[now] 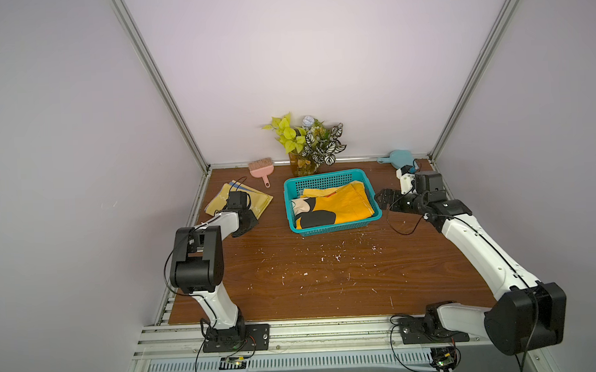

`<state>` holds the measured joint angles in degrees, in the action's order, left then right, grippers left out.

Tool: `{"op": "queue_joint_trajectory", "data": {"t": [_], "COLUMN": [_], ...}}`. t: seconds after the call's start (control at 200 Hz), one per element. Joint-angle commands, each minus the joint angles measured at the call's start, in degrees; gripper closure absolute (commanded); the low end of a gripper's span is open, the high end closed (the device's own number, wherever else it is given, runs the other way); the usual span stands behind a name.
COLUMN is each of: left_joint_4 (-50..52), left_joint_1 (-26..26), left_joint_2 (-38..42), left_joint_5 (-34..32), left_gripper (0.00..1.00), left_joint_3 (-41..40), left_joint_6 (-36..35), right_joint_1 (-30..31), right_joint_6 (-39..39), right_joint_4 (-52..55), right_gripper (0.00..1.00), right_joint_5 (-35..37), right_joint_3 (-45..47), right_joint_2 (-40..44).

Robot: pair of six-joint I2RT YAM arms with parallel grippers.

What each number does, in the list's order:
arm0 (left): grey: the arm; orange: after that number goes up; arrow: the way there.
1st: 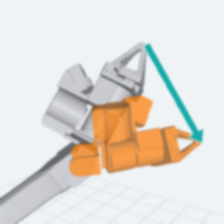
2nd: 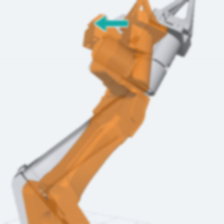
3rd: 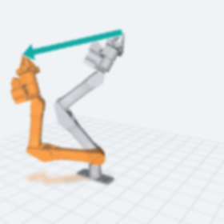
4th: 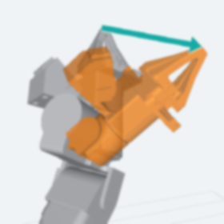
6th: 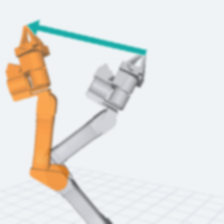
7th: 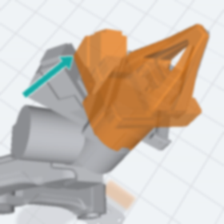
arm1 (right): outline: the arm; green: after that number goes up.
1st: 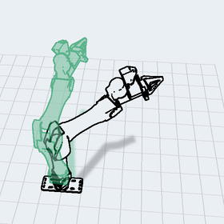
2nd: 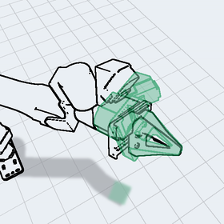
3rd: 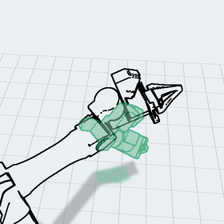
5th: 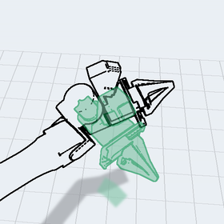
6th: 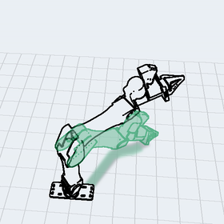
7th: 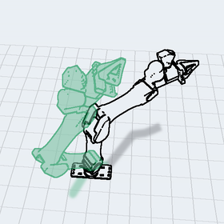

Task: Put the folded pillowcase in the basket
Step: Move to the center of the board.

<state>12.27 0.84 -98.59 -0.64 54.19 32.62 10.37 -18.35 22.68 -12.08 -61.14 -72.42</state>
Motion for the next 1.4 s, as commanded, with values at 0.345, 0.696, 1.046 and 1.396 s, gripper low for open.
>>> {"op": "queue_joint_trajectory", "data": {"t": [0.345,0.696,1.046,1.396], "left_joint_4": [6.0,8.4,-0.9,3.3], "left_joint_1": [-12.2,-47.1,-60.9,-68.3], "left_joint_2": [30.2,46.7,21.6,5.3], "left_joint_5": [10.0,5.7,8.0,9.6], "left_gripper": [0.93,0.89,0.75,0.4], "left_joint_3": [-28.5,-36.3,-14.3,3.9], "left_joint_6": [9.2,36.8,32.1,25.1], "right_joint_1": [0.0,0.0,0.0,0.1], "right_joint_6": [1.6,2.2,-2.5,-4.9], "right_joint_4": [4.9,7.3,2.5,1.9], "right_gripper": [0.01,0.01,0.01,0.01], "right_joint_5": [-5.9,-8.9,-15.2,-15.2], "right_joint_3": [-3.3,-3.4,0.7,8.8], "right_joint_2": [4.9,5.8,8.1,14.4]}}
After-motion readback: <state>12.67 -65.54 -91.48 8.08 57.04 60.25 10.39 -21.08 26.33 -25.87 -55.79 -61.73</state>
